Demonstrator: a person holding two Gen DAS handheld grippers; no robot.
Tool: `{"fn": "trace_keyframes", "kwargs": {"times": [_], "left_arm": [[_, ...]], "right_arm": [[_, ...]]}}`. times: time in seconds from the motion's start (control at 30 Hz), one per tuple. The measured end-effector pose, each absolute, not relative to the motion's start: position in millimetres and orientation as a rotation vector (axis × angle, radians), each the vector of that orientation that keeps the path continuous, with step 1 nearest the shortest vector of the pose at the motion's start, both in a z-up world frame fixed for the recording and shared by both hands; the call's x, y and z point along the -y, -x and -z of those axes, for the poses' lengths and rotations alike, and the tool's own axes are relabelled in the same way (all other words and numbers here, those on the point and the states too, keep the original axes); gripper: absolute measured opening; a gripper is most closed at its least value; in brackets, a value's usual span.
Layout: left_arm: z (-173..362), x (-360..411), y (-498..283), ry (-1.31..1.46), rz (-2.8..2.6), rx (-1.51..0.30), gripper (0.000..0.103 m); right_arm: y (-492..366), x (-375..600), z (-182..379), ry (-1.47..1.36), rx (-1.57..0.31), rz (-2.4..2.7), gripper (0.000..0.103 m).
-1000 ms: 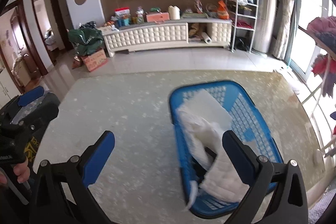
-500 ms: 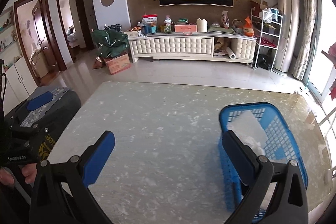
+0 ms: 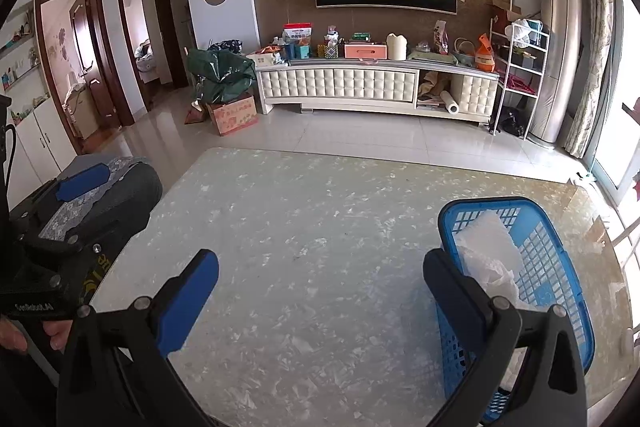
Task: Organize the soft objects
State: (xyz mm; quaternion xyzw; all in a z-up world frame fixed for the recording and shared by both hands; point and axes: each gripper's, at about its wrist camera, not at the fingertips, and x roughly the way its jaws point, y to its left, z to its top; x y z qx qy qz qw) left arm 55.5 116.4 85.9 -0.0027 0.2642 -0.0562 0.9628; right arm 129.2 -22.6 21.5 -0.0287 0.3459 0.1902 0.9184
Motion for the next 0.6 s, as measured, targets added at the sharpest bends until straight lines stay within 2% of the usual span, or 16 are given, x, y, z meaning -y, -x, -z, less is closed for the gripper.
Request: {"fn": "trace_keyframes", "kwargs": {"times": [0.6], "left_arm": [[-86.3, -116.1, -54.4, -0.002, 0.131, -0.530, 0.103]], "right_arm": [[-120.1, 20.0, -25.5, 0.052, -0.697, -0.394, 0.103]]}}
